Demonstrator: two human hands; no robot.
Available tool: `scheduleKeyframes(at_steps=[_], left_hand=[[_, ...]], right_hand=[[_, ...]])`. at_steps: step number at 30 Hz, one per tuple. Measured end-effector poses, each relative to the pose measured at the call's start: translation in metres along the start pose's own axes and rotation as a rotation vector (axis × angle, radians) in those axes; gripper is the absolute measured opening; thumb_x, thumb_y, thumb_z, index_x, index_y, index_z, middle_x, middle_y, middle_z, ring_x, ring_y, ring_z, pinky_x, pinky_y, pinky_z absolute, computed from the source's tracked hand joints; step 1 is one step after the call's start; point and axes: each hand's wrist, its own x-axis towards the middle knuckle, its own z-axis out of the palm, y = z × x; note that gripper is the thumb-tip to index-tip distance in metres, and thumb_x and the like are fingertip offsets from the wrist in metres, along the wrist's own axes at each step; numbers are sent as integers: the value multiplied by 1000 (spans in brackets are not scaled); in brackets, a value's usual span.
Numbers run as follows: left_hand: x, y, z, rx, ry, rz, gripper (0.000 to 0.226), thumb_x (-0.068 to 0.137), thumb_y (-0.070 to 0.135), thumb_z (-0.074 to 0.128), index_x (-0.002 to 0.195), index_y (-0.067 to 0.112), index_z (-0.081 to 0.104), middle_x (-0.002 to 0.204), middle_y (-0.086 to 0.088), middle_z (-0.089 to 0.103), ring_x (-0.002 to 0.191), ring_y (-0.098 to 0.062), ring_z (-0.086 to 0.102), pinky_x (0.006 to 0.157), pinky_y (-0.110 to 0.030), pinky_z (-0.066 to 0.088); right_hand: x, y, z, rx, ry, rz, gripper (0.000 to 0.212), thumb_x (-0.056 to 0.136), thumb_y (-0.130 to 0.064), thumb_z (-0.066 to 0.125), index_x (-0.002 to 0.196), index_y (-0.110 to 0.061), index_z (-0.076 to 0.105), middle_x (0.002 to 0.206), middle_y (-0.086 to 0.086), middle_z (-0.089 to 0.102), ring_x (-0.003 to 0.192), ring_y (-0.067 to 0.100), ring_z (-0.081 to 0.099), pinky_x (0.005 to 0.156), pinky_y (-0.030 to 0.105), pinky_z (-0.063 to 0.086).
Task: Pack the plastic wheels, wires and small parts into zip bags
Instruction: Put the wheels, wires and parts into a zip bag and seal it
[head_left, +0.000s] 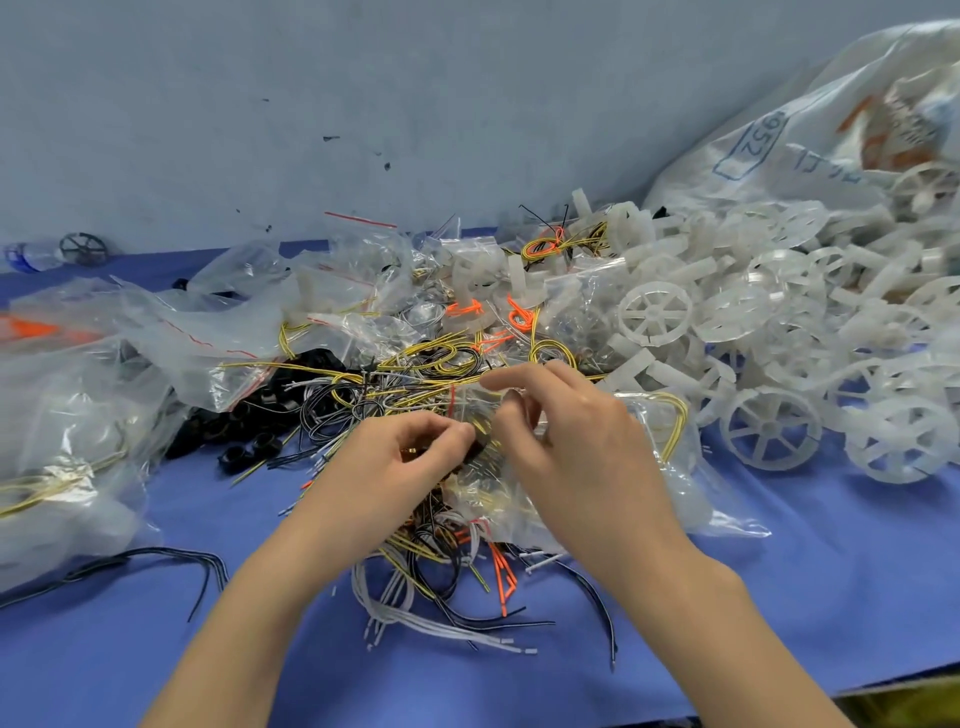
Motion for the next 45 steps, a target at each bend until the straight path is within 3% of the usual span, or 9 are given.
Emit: scheduleKeyframes(at_steps=[3,8,12,15,22,27,33,41,45], left_hand=[[0,0,-3,-124,-20,-26,22,94,39,58,84,28,74,52,16,56,44,3,44,45,-8,33],[1,-13,-41,-180,170,-118,22,82,55,63,88,37,75,48,12,52,39,0,39,37,-12,30],[5,-60,-71,288,534,-244,27,93,46,57,80,27,71,65,14,65,68,-12,61,62,-28,42],[3,-93,-72,528,563,-423,32,93,46,51,97,20,70,92,-7,71,90,-32,61,73,-38,47],[6,-99,-62,702,504,-457,38,95,45,47,117,17,60,114,-15,55,108,-37,49,85,-47,47],[27,-73,-57,617,624,-224,33,96,36,47,120,17,59,115,-16,54,110,-36,49,92,-47,43],[111,-58,-45,811,343,-117,35,99,30,42,127,15,55,126,-13,55,116,-30,50,96,-44,43],[181,-80,-62,1114,-103,-279,60,93,32,55,149,29,34,149,-7,41,132,-28,42,105,-49,42],[193,-82,-63,1195,-29,-281,42,94,37,56,136,29,50,132,-8,54,120,-28,50,94,-42,45]], right_hand=[[1,4,-1,7,0,18,21,95,-29,51,108,-34,68,86,-18,50,63,6,44,69,37,47],[1,7,0,9,3,21,20,95,-30,50,105,-35,67,83,-19,50,59,1,44,61,31,37],[2,8,1,8,-46,18,21,96,-29,49,106,-34,66,88,-16,55,60,1,44,62,31,38],[5,10,0,-7,-91,20,22,96,-31,48,107,-34,66,91,-16,57,62,-1,45,64,31,40],[15,19,-4,-15,-144,45,23,95,-30,49,108,-34,66,86,-19,53,66,-2,44,65,30,39],[26,25,-5,-35,-200,78,25,93,-31,49,112,-36,65,78,-18,55,57,-4,45,59,27,36],[40,39,-3,-161,-366,179,19,93,-34,48,101,-27,64,67,-9,59,61,7,55,52,29,39],[52,45,-7,-101,-495,223,28,94,-33,47,83,-13,64,73,8,68,55,20,54,50,29,42],[54,48,-7,-58,-525,242,30,94,-32,47,87,-7,62,69,8,61,53,18,47,50,30,42]])
